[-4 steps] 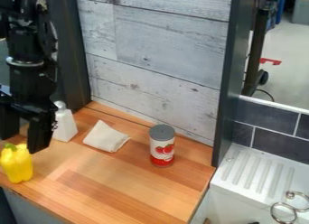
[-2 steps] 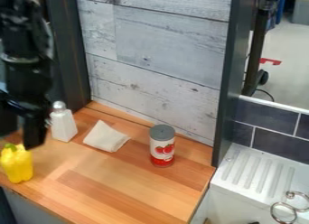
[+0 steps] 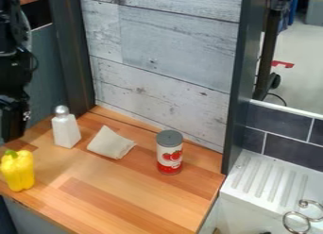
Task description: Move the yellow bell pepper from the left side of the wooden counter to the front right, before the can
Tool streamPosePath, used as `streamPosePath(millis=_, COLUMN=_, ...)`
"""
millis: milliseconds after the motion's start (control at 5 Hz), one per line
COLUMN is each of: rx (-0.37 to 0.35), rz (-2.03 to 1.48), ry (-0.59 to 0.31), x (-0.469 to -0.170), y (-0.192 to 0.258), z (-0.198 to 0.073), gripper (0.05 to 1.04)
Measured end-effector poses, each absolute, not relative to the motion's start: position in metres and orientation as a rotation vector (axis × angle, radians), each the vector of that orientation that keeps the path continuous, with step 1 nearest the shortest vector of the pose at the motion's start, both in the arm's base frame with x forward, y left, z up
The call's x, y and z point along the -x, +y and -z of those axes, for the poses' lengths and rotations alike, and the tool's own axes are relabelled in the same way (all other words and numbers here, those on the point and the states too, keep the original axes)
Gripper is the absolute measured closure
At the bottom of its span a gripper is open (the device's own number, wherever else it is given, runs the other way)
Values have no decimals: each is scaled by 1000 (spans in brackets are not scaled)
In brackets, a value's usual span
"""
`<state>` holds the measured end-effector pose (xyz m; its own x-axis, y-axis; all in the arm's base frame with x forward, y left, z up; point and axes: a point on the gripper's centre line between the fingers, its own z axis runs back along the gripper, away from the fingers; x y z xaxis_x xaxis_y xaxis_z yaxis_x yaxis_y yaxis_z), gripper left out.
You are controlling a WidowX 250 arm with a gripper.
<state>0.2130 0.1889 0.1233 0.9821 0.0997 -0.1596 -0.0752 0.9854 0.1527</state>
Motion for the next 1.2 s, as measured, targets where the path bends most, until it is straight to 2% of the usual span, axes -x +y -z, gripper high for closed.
streamPosePath(millis=200, rx=-130, rz=-101, ry=213, x=-214, y=194, z=-109, gripper=83)
streamPosePath(millis=800, rx=-104, rz=-119, ry=264, x=-223, y=202, z=-80, gripper=83)
streamPosePath(millis=1000, rx=-83, rz=-102, ry=275, x=-228, y=203, z=-71, gripper=83)
streamPosePath(millis=1200, rx=-81, rz=-84, ry=261, x=-232, y=205, z=-73, gripper=83)
